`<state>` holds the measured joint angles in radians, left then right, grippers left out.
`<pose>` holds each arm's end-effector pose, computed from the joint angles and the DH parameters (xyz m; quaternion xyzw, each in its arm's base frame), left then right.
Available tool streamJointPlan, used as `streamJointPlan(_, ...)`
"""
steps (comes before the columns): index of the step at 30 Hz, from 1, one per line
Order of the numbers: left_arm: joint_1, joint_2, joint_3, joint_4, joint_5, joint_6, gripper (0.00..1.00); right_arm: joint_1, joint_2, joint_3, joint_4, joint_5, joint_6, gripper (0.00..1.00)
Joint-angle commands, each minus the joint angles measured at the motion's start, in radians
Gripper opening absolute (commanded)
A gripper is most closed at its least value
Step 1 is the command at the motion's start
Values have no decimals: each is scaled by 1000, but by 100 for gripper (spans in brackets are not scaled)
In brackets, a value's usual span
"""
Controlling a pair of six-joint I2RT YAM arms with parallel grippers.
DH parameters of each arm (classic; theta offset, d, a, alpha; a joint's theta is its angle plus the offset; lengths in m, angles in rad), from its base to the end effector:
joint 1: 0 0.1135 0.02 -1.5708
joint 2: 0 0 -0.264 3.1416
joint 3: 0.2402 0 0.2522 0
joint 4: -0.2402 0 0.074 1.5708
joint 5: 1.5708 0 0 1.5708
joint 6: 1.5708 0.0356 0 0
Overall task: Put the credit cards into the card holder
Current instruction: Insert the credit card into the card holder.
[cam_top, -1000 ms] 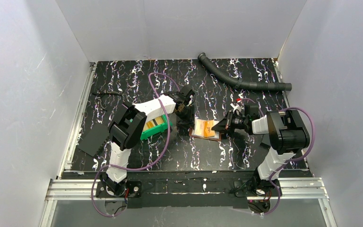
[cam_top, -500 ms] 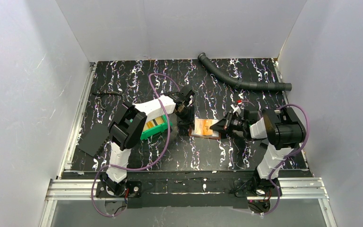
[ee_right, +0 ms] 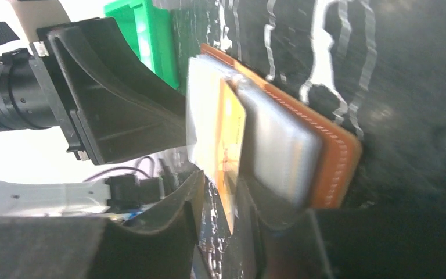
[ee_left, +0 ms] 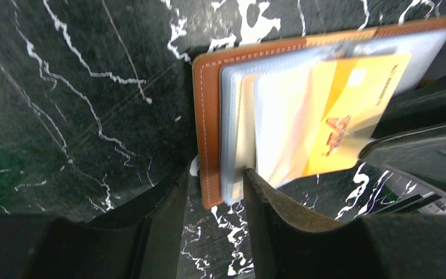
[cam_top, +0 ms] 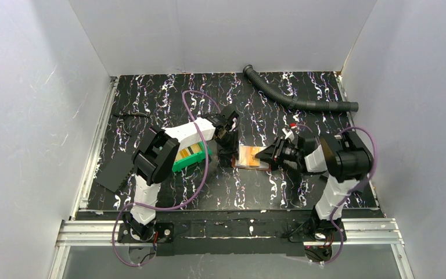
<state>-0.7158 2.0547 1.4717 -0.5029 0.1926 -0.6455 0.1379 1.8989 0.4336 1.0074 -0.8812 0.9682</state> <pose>0.3208 -0.2881 0.1660 0.0570 0.9648 -0.2229 0.1270 0.2708 0.0653 0.0834 0.1037 0.7937 0.5591 0.2163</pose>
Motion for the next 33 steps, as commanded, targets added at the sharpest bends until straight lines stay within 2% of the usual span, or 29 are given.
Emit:
streamJointPlan(1, 3, -64, -43, -64, -29, 23, 39, 14, -168, 128, -705, 214, -443, 42)
streamJointPlan(3, 10, -73, -43, -67, -28, 24, 40, 14, -192, 182, -839, 265, -524, 47)
streamJointPlan(9, 16, -74, -23, -69, -16, 23, 42, 15, -249, 238, -1033, 347, -616, 53)
streamJointPlan(20, 16, -31, 18, 3, 80, -23, 43, 36, -328, 393, -1261, 493, -745, 55)
streamJointPlan(30, 4, -10, 19, 90, 182, -83, 42, 94, -359, 445, -1295, 627, -773, 61)
streamJointPlan(33, -5, 6, 26, 109, 186, -100, 37, 121, -365, 465, -1313, 669, -783, 65)
